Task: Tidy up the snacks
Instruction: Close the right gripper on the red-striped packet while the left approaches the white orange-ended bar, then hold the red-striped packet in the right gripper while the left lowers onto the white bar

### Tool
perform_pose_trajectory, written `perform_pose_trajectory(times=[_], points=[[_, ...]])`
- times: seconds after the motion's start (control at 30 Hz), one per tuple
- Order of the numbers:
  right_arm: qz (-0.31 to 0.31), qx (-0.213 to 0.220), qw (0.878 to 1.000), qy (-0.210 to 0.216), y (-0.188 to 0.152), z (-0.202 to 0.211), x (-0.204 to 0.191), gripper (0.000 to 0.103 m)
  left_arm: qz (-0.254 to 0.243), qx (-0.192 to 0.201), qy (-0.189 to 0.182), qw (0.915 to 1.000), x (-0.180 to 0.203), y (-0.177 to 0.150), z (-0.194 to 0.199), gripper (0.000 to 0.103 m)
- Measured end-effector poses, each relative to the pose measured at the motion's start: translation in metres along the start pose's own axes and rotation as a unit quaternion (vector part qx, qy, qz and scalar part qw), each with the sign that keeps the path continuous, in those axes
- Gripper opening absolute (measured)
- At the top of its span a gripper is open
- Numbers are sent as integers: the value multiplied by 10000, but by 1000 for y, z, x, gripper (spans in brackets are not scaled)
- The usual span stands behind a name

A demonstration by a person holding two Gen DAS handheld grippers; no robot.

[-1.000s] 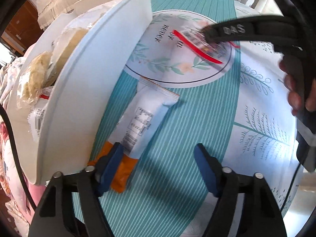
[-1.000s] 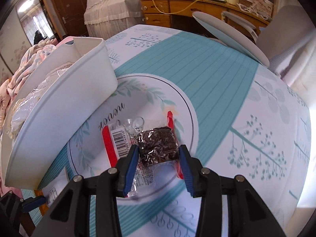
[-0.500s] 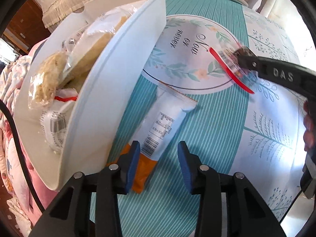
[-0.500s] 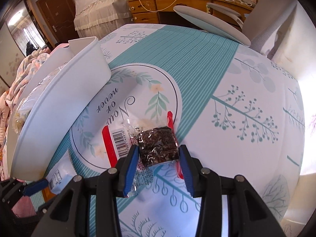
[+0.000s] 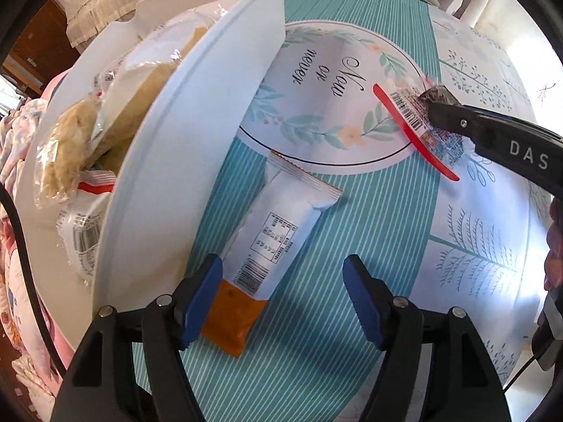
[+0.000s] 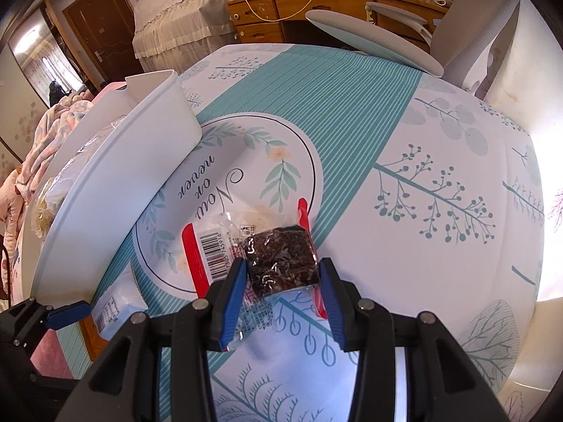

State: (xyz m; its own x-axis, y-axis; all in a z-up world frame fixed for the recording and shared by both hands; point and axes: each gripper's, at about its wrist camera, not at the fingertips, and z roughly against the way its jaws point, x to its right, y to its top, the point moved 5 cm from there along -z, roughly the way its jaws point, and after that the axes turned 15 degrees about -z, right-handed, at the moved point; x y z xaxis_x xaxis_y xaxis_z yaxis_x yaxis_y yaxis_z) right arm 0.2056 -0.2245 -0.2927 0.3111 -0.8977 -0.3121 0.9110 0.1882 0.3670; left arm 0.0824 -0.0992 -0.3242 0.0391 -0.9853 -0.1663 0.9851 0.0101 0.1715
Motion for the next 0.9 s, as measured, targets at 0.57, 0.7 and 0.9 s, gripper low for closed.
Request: perform_pose_trajectory(times=[0.57,0.7,0.9], points=[[-110,-72,9999,54,0,-2,4,42,-364,-65,252,9990,15,13,-19,79],[-153,-68,9998,75,2,0,5,42,-399,-77,394,9984,25,9,-17,66],[-192,-67,9997,110,4,3,2,42,-470,-110,563,9972,22,1,-9,42]])
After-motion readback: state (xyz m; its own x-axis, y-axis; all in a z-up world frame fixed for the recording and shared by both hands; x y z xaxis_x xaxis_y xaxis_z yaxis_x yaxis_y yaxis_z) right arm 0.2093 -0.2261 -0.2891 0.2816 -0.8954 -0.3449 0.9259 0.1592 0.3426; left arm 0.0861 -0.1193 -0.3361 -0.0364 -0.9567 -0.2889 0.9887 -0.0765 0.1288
